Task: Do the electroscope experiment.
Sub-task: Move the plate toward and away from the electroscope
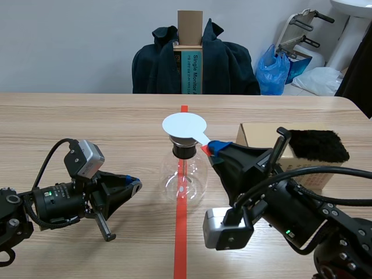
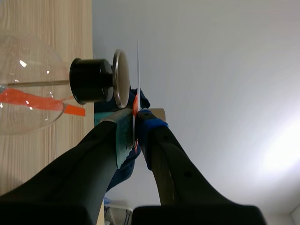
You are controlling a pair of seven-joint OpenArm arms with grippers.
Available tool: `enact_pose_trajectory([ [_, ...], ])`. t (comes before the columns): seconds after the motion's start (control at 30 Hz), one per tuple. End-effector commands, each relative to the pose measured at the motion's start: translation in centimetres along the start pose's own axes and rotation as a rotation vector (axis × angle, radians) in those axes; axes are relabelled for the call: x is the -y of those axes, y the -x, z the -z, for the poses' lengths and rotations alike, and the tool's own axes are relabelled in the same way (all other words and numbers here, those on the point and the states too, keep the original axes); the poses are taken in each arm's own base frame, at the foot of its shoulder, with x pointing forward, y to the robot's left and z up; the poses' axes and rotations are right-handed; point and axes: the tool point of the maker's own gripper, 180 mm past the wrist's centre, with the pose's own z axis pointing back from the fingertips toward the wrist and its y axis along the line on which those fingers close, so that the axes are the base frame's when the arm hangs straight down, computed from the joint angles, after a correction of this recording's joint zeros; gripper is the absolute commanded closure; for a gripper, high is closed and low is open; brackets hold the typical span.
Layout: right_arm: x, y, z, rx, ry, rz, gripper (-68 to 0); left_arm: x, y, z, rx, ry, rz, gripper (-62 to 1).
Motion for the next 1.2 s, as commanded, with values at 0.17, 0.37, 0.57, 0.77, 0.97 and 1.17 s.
enact_pose_trajectory([
  [0.17,1.4,-0.1,0.3,0.034,0.041,-0.035,-0.8,-0.2,-1.3,0.3,0.046,-0.002,0.006,-1.9],
  [0.37,1.4,-0.3,0.3,0.044,0.041,-0.036,-0.8,-0.2,-1.3,0.3,0.046,-0.002,0.006,-1.9],
  [0.57,1.5,0.3,0.3,0.012,0.042,-0.035,-0.8,-0.2,-1.3,0.3,0.046,-0.002,0.006,-1.9],
  [0.77,1.5,2.3,0.2,-0.099,0.044,-0.033,-0.8,-0.2,-1.3,0.3,0.046,-0.002,0.006,-1.9],
  [0.97,1.7,4.9,-0.3,-0.243,0.051,-0.035,-0.8,-0.2,-1.3,0.3,0.046,-0.002,0.006,-1.9],
  [1.17,1.5,6.5,-1.1,-0.327,0.04,-0.04,-0.8,-0.2,-1.3,0.3,0.046,-0.002,0.006,-1.9],
])
